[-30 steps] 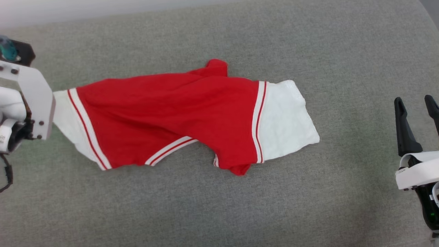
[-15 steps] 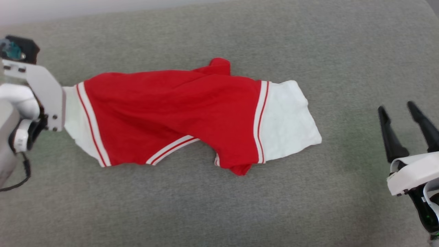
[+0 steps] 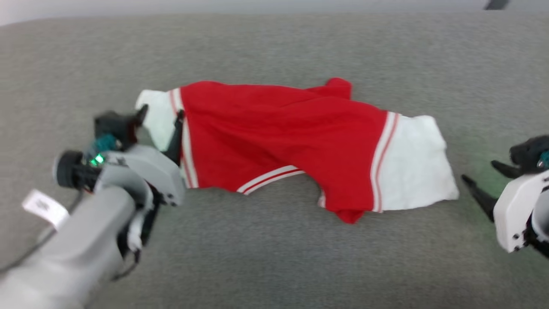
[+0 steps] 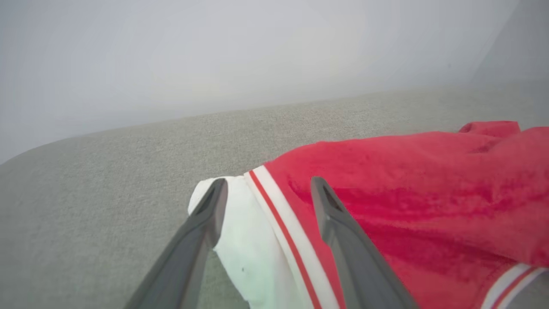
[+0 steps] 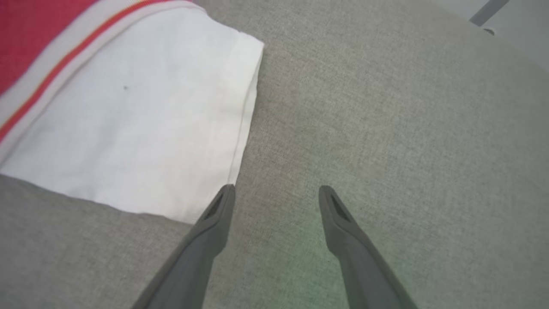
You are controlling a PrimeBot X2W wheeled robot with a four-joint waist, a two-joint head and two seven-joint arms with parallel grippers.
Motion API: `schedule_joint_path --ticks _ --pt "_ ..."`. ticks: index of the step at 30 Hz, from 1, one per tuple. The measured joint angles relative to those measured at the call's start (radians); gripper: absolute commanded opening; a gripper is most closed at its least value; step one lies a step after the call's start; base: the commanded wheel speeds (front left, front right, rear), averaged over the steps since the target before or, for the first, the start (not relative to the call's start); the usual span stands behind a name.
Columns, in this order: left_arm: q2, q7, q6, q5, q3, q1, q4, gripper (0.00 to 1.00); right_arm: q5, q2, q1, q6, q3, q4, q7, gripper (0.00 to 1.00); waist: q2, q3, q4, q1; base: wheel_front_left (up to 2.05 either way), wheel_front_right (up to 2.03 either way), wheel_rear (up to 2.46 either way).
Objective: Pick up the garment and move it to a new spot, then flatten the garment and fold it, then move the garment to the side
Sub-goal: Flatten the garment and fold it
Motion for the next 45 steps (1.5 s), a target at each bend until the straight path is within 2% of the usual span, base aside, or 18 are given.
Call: schedule_joint_path --ticks 3,4,9,11,12,16,17,19,27,34,41,42,43,44,45 --pt "-0.034 -0.009 0.048 0.084 0.083 0.079 -0.074 1.00 0.028 -0.034 -0.049 0.000 0.027 0.021 0.063 1.00 0.0000 -0.001 0.044 0.0000 0.00 0.00 0.00" --pt "-0.034 -0.009 0.048 0.084 0.083 0.079 -0.074 1.00 0.028 -0.034 -0.049 0.000 0.027 0.021 0.063 1.00 0.0000 -0.001 0.044 0.0000 0.00 0.00 0.00" --pt "-0.113 -0.012 0.092 0.304 0.279 0.272 -0.224 1.00 0.073 -0.060 -0.110 0.000 0.047 0.070 0.137 1.00 0.0000 0.005 0.108 0.0000 0.00 0.00 0.00" --pt "-0.157 -0.012 0.094 0.425 0.374 0.371 -0.287 1.00 0.103 -0.070 -0.121 0.000 0.070 0.093 0.175 1.00 0.0000 0.012 0.141 0.0000 0.00 0.00 0.00" --pt "-0.157 -0.012 0.094 0.425 0.374 0.371 -0.287 1.00 0.103 -0.070 -0.121 0.000 0.070 0.093 0.175 1.00 0.0000 0.012 0.141 0.0000 0.00 0.00 0.00" --pt "-0.220 -0.013 0.081 0.551 0.485 0.485 -0.343 1.00 0.137 -0.084 -0.136 0.000 0.085 0.108 0.197 1.00 0.0000 0.024 0.172 0.0001 0.00 0.00 0.00" --pt "-0.237 -0.013 0.070 0.574 0.509 0.511 -0.351 1.00 0.140 -0.084 -0.141 0.000 0.085 0.113 0.197 0.71 0.0000 0.029 0.176 0.0001 0.00 0.00 0.00" --pt "-0.262 -0.013 0.045 0.615 0.553 0.547 -0.359 1.00 0.147 -0.084 -0.143 0.000 0.080 0.122 0.189 0.00 0.0000 0.038 0.181 0.0000 0.00 0.00 0.00" --pt "-0.340 -0.013 -0.043 0.727 0.689 0.611 -0.369 1.00 0.157 -0.062 -0.149 0.001 -0.008 0.200 0.083 0.00 0.0000 0.051 0.161 0.0000 0.00 0.00 0.00" --pt "-0.360 -0.013 -0.104 0.781 0.755 0.637 -0.373 1.00 0.133 -0.109 -0.090 0.000 -0.133 0.256 0.023 0.00 0.0000 0.052 0.121 0.0000 0.00 0.00 0.00" --pt "-0.363 -0.013 -0.148 0.819 0.786 0.635 -0.360 1.00 0.042 -0.095 -0.078 0.000 -0.224 0.293 -0.009 0.00 -0.0001 0.057 0.086 0.0000 0.00 0.00 0.00" --pt "-0.364 -0.013 -0.158 0.822 0.787 0.633 -0.358 1.00 0.027 -0.089 -0.078 0.000 -0.234 0.296 -0.017 0.20 0.0000 0.057 0.082 0.0000 0.00 0.00 0.00" --pt "-0.364 -0.013 -0.168 0.824 0.785 0.631 -0.355 1.00 0.021 -0.080 -0.078 0.000 -0.238 0.295 -0.026 0.67 0.0000 0.056 0.078 0.0001 0.00 0.00 0.00" --pt "-0.364 -0.013 -0.179 0.824 0.781 0.630 -0.351 1.00 0.021 -0.066 -0.078 0.000 -0.242 0.294 -0.036 1.00 0.0000 0.055 0.075 0.0000 0.00 0.00 0.00" --pt "-0.362 -0.013 -0.194 0.824 0.776 0.629 -0.342 1.00 0.020 -0.049 -0.078 0.000 -0.247 0.292 -0.046 1.00 0.0000 0.054 0.072 0.0000 0.00 0.00 0.00"
